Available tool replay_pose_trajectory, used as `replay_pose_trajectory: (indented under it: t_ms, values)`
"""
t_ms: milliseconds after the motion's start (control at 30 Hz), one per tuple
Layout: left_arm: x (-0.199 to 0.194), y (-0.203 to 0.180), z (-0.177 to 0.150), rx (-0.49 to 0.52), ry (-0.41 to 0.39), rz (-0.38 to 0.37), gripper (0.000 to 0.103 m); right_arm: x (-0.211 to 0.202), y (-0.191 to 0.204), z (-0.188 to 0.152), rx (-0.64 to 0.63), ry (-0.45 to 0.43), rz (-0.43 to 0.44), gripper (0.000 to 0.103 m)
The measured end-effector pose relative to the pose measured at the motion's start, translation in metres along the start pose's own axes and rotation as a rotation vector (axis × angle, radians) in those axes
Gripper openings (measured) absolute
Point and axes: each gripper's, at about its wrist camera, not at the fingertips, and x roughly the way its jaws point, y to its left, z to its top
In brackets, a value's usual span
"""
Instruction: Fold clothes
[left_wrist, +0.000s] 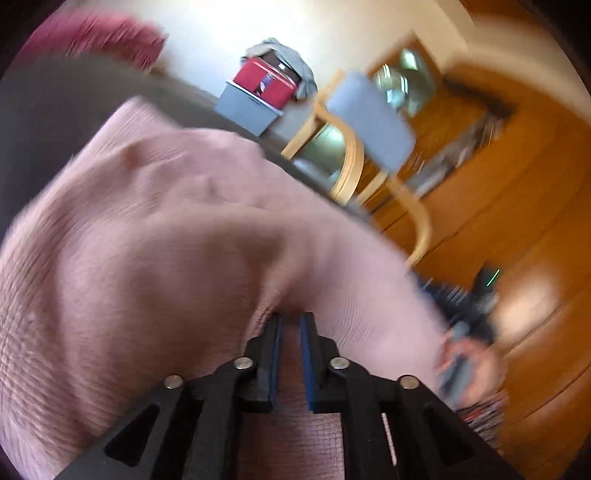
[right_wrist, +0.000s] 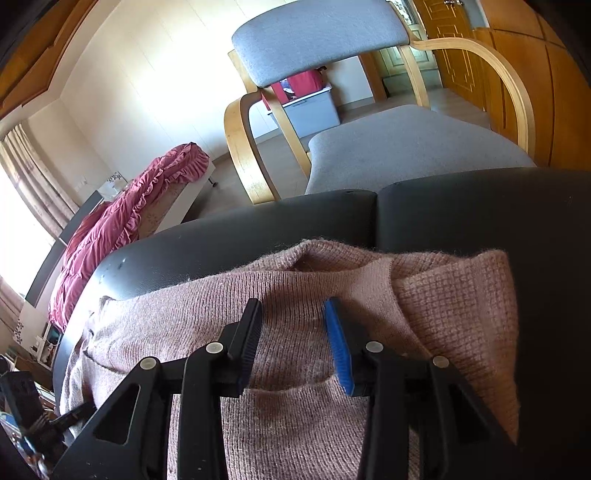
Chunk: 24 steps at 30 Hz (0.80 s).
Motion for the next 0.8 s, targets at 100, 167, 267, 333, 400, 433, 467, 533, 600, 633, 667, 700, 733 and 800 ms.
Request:
replay_pose_trajectory:
  t_ms: [100,167,267,333,400,433,467,533,600,633,667,700,733,800]
  values:
    - [-0.005,-0.001,-0.003,0.014,-0.021,-0.023,0.014,-0.017,0.008,0.000,-0.026,-0.065,0.025,0.039]
    - [-0.006,-0.013,-0.005,0.084,-0.025,0.007,0.021,-0.044,0.029,-0.007,-0.087,-0.123,0.089,0.039]
    - [-0.013,-0.028,-0.010,0.167,-0.047,-0.050,0.024,-0.070,0.069,-0.037,-0.188,-0.095,0.250,0.039]
    - [-0.013,-0.033,-0.012,0.189,-0.048,-0.059,0.025,-0.071,0.091,-0.067,-0.225,-0.007,0.357,0.039]
    - [-0.005,-0.026,-0.008,0.143,-0.008,0.000,0.025,-0.054,0.100,-0.091,-0.192,0.115,0.427,0.039]
    - [-0.003,-0.023,-0.008,0.117,0.004,0.025,0.019,-0.044,0.102,-0.102,-0.166,0.179,0.457,0.039]
    - [-0.001,-0.019,-0.007,0.095,0.012,0.049,0.018,-0.033,0.104,-0.113,-0.139,0.243,0.486,0.039]
    - [-0.008,-0.021,-0.010,0.097,-0.022,0.095,0.018,-0.025,0.098,-0.117,-0.120,0.268,0.476,0.029]
    - [-0.014,-0.019,-0.012,0.081,-0.049,0.119,0.018,-0.034,0.082,-0.108,-0.130,0.206,0.374,0.029]
    - [-0.017,-0.016,-0.012,0.066,-0.055,0.117,0.018,-0.040,0.072,-0.103,-0.135,0.171,0.311,0.029]
    - [-0.018,-0.014,-0.012,0.054,-0.060,0.115,0.018,-0.046,0.062,-0.098,-0.139,0.136,0.248,0.029]
    - [-0.016,-0.014,-0.011,0.054,-0.059,0.116,0.018,-0.052,0.051,-0.094,-0.130,0.111,0.207,0.029]
    - [-0.014,-0.014,-0.010,0.055,-0.059,0.117,0.018,-0.057,0.039,-0.092,-0.106,0.096,0.188,0.028]
    - [-0.013,-0.014,-0.010,0.061,-0.057,0.123,0.018,-0.072,0.004,-0.088,-0.013,0.057,0.167,0.027]
